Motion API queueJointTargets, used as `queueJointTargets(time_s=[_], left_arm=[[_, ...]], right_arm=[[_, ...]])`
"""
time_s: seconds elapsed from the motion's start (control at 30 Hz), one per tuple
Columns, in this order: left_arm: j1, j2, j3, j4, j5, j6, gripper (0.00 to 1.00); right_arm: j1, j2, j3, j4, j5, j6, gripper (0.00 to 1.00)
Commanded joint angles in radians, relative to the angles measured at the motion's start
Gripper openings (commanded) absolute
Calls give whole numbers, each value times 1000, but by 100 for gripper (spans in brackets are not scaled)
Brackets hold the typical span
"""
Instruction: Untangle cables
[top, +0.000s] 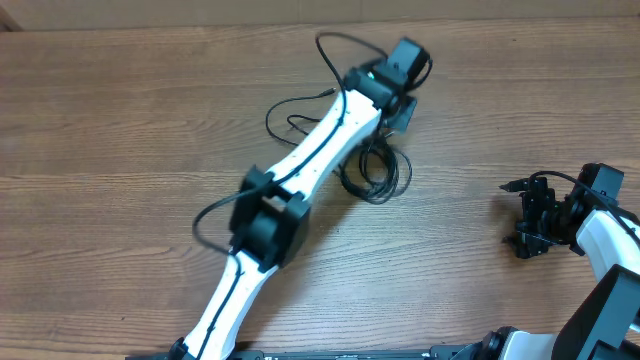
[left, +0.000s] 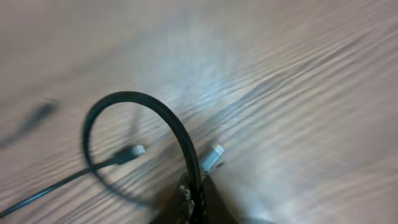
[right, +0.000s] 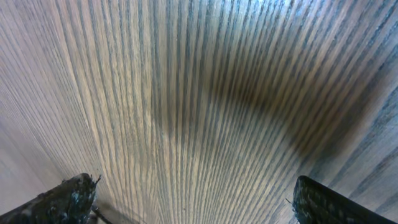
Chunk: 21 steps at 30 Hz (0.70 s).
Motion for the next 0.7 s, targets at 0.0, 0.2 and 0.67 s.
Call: queueJointTargets(time_s=[0.0,0.2,0.67], left_arm=[[18,-159,24,-32,8,35,4],[53,-261,24,-74,179,176,4],[222,-329,20,-234,549,426,4]], right_arm=[[4,-18,12,6,-8,-5,100],[4,-18,12,47,-9,3,100],[75,-18,12,14,-468,-478,71]])
